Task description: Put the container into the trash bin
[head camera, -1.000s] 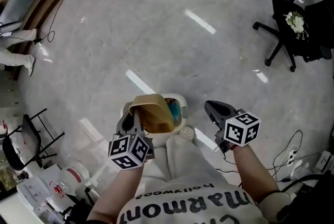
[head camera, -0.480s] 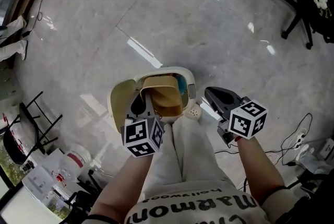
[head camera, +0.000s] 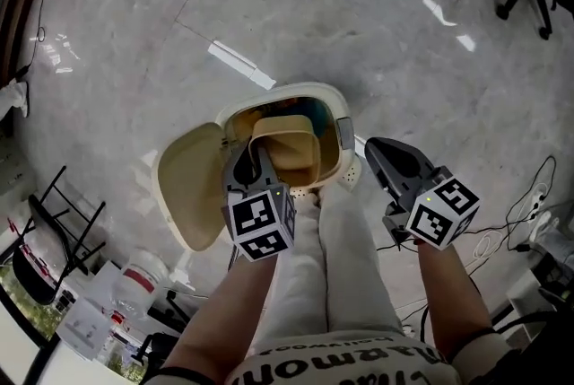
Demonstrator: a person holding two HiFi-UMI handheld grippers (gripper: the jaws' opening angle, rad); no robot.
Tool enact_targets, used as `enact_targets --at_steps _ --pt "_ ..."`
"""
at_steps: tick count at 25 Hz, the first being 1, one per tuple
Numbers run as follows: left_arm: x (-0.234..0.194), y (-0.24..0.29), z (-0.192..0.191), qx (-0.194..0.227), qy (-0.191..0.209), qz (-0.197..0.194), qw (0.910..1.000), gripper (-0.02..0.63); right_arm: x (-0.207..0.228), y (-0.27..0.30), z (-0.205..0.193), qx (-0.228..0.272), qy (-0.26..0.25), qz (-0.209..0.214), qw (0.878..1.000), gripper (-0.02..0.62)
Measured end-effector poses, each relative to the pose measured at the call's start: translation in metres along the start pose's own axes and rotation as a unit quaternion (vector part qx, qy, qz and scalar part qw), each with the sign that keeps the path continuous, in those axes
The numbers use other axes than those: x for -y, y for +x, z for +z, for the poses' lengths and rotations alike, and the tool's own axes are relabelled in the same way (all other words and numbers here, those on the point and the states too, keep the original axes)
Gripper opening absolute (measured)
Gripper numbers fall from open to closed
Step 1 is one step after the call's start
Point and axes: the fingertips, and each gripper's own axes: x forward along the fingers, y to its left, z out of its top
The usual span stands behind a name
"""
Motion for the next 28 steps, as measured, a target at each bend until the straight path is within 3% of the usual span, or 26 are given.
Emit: enact_targets --at_steps 7,13,23,28 --pt "0.004 0.038 -0.025 0.009 0.017 -0.007 0.9998 0.002 0.006 0.004 -0.041 0.016 0.013 -0.015 1.0 0.003" --pt "-0.002 0.066 -0.057 -0.068 0.029 0.038 0.9965 0.0 0.01 0.006 -0.05 0.031 0.023 -0.016 0.999 0.003" --pt "-0.013 0.109 -0.089 -0.15 0.018 0.063 0.9865 0.0 0.018 -0.003 -0.052 0.045 0.026 -0.025 0.998 0.003" --pt "-0.018 0.122 -0.098 -0.171 -0.002 0.078 0.9822 0.021 0.022 -0.004 -0.052 0.051 0.031 -0.026 0.998 0.003"
